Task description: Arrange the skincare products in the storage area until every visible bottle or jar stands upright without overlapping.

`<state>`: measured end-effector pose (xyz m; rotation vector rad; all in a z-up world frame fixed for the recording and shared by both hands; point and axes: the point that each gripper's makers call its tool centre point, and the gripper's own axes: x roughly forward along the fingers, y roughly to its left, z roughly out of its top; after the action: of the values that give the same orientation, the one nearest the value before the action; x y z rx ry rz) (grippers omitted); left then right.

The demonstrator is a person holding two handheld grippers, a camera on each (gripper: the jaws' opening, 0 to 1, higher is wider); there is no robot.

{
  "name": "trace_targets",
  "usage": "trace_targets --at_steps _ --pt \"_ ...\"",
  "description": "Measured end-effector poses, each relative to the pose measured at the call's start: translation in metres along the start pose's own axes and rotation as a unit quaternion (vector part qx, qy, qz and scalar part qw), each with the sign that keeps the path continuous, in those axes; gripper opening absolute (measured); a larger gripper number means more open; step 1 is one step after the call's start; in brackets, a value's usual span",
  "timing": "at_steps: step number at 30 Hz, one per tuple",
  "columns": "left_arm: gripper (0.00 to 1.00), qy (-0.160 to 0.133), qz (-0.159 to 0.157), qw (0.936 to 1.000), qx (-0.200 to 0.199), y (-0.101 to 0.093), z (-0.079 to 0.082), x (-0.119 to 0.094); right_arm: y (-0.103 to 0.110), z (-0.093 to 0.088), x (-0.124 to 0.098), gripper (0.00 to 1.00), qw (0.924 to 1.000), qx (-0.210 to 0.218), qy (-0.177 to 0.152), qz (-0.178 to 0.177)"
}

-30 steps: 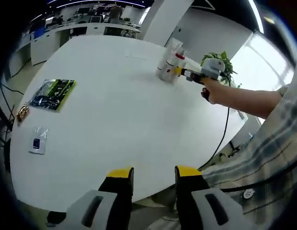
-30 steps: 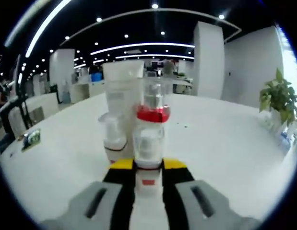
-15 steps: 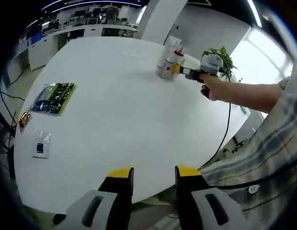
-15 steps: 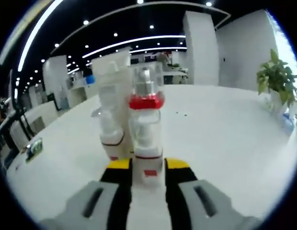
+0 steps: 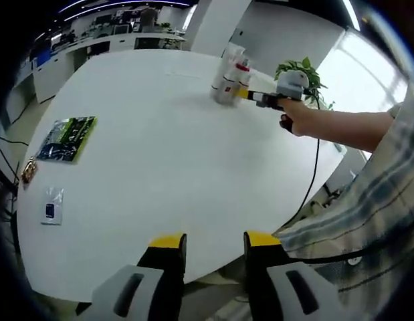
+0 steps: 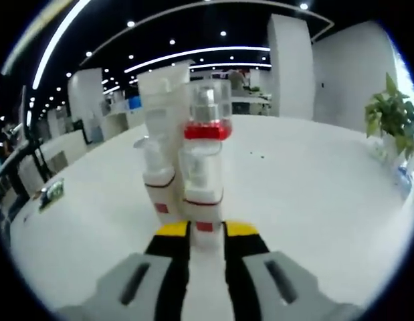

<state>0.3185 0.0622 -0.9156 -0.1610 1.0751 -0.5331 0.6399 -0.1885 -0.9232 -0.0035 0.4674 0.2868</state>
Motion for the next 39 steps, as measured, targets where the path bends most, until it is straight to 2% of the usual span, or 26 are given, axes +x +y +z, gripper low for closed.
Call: trace_targets --at_steps 6,9,11,13,14,18,21,23,24,29,32,33,35,37,38,39 --pt "0.35 -0.001 0.001 1.0000 0.000 0.000 0.001 0.000 0.002 -0.001 0.001 0.17 1.0000 0.001 0.000 0.007" --pt "0.34 -0.002 0.000 1.0000 -0.006 0.000 0.002 0.000 0.002 -0.002 0.002 0.21 0.9999 0.012 0.002 0.009" --pt "0.30 -0.001 -0.008 0.9999 -0.015 -0.002 0.001 -0.001 0.003 -0.003 -0.001 0.23 0.9997 0.023 0.001 0.011" --pt "0.31 -0.003 -0.009 0.9998 -0.017 -0.001 0.002 0.000 0.007 -0.006 -0.004 0.23 0.9996 0.019 0.005 0.019" --pt "0.31 0.001 -0.004 0.9998 -0.017 0.001 0.000 0.000 0.005 -0.010 -0.008 0.23 0.9998 -0.003 0.017 0.015" --pt "0.33 0.003 0.009 1.0000 -0.002 0.010 0.003 0.000 0.015 -0.011 -0.022 0.22 0.9987 0.004 0.016 0.048" --pt "0.34 0.001 0.014 0.9999 0.003 0.017 0.007 0.002 0.018 -0.014 -0.038 0.18 0.9982 -0.020 0.019 0.053" --pt "0.32 0.003 0.021 0.9998 0.000 0.022 0.009 0.002 0.018 -0.014 -0.045 0.18 0.9984 -0.019 0.024 0.047" --pt "0.32 0.005 0.025 0.9997 0.008 0.024 0.010 0.003 0.018 -0.011 -0.055 0.18 0.9987 -0.017 0.020 0.044" --pt "0.32 0.001 0.024 0.9995 0.022 0.033 0.019 0.007 0.031 -0.006 -0.076 0.19 0.9977 -0.015 0.005 0.066" --pt "0.39 -0.002 0.039 0.9991 0.014 0.050 0.027 0.008 0.036 -0.009 -0.089 0.26 0.9972 -0.012 0.008 0.073" --pt "0.44 -0.002 0.057 0.9984 0.002 0.062 0.029 0.007 0.037 -0.010 -0.094 0.29 0.9971 -0.008 0.009 0.075" --pt "0.58 -0.003 0.066 0.9978 -0.008 0.078 0.034 0.006 0.039 -0.013 -0.103 0.31 0.9967 -0.003 0.011 0.080" --pt "0.64 -0.007 0.071 0.9973 -0.017 0.089 0.039 0.004 0.041 -0.015 -0.110 0.35 0.9965 -0.002 0.013 0.082" --pt "0.65 -0.013 0.084 0.9962 -0.017 0.105 0.047 -0.002 0.042 -0.016 -0.114 0.37 0.9966 -0.002 0.014 0.082" --pt "0.66 -0.016 0.091 0.9956 -0.016 0.113 0.051 -0.004 0.042 -0.017 -0.117 0.37 0.9965 -0.002 0.015 0.082"
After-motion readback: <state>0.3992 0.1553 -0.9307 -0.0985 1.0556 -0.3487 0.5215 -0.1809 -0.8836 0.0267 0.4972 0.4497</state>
